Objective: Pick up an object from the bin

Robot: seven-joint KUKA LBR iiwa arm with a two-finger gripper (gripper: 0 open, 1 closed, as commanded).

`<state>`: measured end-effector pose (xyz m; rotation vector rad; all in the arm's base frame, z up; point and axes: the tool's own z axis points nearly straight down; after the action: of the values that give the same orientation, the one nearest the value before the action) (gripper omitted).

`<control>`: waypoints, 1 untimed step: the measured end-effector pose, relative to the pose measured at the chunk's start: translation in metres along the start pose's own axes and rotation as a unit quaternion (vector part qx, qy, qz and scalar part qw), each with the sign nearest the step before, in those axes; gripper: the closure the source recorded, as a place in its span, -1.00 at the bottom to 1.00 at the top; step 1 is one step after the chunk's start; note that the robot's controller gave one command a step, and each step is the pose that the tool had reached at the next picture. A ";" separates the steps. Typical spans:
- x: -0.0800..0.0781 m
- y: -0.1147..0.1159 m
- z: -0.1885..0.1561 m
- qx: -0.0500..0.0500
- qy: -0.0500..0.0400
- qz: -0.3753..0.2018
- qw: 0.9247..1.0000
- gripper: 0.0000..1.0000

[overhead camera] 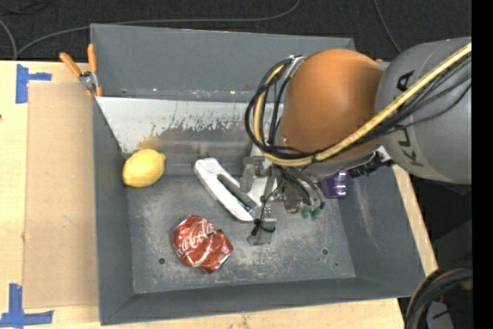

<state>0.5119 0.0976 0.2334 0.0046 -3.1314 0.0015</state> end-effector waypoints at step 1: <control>-0.002 -0.001 -0.004 0.000 -0.004 0.003 1.000 -1.00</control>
Offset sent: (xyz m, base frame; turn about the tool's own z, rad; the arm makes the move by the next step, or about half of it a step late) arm -0.0206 0.0486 -0.1634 0.1324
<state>0.5136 0.0967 0.2374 -0.0035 -3.1390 0.0003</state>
